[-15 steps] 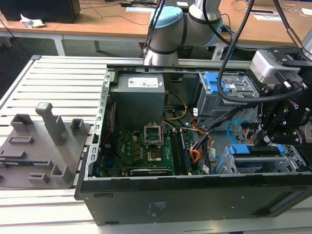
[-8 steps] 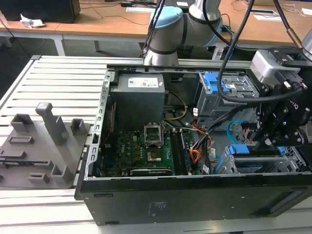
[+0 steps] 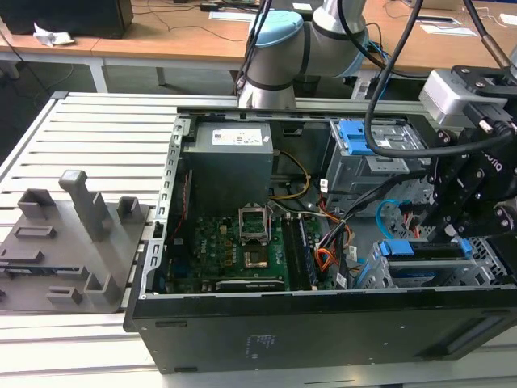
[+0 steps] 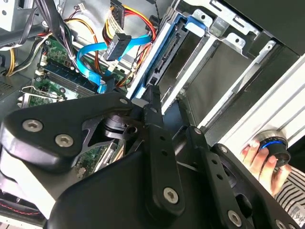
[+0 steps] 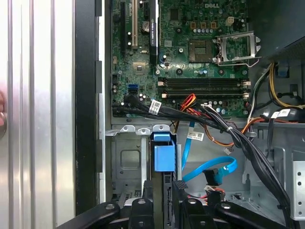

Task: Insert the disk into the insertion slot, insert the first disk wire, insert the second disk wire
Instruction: 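Insert the first disk wire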

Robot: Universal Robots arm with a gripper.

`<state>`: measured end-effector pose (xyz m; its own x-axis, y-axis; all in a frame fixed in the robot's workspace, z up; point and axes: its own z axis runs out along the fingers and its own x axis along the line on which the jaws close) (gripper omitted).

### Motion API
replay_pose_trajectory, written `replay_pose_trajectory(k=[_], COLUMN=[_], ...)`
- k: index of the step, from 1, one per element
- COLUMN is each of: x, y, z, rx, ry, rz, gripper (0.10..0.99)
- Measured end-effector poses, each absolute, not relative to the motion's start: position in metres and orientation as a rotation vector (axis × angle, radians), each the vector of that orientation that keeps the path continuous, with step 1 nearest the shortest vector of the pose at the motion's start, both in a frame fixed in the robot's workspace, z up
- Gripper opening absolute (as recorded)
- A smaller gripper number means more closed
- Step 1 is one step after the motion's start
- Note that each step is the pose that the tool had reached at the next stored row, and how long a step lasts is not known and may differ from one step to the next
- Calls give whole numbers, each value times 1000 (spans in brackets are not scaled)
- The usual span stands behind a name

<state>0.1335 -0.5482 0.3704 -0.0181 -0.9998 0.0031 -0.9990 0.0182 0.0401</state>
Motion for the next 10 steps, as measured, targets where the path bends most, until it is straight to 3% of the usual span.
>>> replay_pose_trajectory(k=[10], x=[133], y=[-509], z=[370], rx=[2179], ry=[-2220], rz=[-41], gripper=[302])
